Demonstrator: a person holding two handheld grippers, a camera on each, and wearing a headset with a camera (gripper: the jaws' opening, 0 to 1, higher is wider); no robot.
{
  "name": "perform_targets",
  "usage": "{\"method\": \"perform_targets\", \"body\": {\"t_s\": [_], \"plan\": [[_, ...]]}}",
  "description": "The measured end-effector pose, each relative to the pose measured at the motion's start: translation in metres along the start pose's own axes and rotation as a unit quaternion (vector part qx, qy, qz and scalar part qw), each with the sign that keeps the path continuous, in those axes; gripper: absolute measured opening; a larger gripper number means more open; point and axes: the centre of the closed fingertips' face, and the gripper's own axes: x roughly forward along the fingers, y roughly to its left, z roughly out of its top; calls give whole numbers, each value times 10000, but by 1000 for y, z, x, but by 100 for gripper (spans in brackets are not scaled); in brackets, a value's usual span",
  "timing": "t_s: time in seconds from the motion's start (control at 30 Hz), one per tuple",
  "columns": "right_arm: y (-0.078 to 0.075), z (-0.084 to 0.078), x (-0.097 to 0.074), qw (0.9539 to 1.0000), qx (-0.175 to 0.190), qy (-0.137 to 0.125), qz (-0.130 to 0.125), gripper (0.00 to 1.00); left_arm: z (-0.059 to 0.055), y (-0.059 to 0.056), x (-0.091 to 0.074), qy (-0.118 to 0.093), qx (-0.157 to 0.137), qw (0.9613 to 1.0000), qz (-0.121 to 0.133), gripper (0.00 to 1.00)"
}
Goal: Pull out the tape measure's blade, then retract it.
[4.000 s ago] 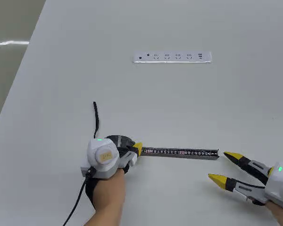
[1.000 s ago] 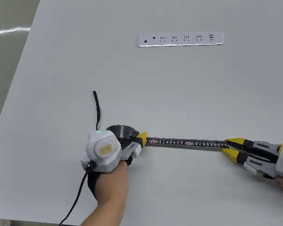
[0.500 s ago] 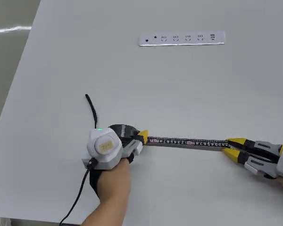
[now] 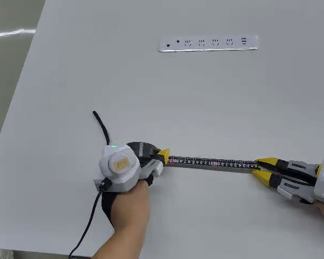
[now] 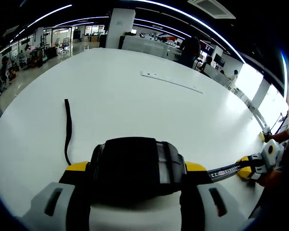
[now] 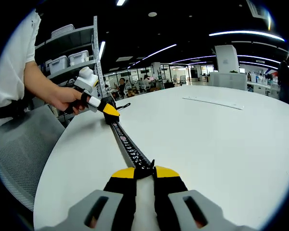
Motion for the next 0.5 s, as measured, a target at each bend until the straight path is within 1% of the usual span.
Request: {"method": "perform_targets", "body": {"t_s": [0.33,0.5], "plan": [[-2,0,2,10000,-9,12,42,12,1,0,0,0,-8,10000,0,73],[0,2,8,9999,-26,27,131,11,0,0,1,-3,-10,10000,-1,73]]}}
